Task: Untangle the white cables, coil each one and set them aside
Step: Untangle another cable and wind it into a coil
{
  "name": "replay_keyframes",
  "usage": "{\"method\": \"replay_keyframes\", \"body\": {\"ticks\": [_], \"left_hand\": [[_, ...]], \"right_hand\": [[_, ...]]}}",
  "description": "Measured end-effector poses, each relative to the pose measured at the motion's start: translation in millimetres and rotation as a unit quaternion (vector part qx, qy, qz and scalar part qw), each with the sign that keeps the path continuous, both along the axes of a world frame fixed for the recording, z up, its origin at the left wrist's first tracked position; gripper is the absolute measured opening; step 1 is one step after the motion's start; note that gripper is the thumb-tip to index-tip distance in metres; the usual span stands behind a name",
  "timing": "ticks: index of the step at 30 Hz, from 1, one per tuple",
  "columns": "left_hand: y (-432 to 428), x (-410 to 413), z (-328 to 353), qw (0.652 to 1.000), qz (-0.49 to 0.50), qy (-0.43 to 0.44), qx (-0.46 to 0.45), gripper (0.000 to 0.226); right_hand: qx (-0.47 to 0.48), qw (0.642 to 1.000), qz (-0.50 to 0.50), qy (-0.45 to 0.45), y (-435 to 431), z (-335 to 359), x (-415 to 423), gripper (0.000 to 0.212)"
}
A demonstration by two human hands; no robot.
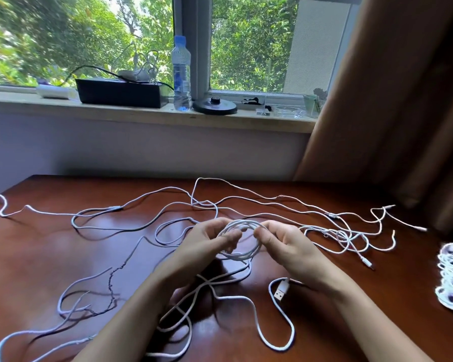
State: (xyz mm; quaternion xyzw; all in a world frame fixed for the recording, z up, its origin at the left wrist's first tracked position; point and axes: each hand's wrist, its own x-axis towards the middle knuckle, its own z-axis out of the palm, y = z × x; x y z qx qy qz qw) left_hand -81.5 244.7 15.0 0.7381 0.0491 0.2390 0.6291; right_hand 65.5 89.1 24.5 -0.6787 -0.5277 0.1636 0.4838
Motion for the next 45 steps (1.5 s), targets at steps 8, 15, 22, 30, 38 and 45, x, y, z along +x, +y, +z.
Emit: {"method": "replay_keyframes", "body": {"ticks": [8,15,22,30,38,45], "left_hand": [[4,-4,3,0.997,-0.060,0.020,-0.047,0.027],[6,-4,-2,0.997,-0.026,0.030,-0.059,0.015],[1,0,-1,0.997,0.022,0.028,-0.063,0.006],[-2,1,0,0.996,0.082,0.004,-0.036,0.008],[-4,0,-1,0.992,0.112,0.026,0.060,0.014],[-10,0,2,0.990,0.112,0.025,0.086,0.026]], "right_hand": [[0.036,0.985,0.017,0.168,1,1,4,0.035],[0.046,0.974,0.038,0.219,2,0,1,0.031],[0.054,0.965,0.039,0.252,0,5,-3,0.025],[0.049,0.982,-0.018,0.180,-2,4,1,0.025],[0.093,0.986,-0.062,0.125,-4,4,10,0.008],[0.181,0.967,-0.150,0.101,-2,2,16,0.010]]}}
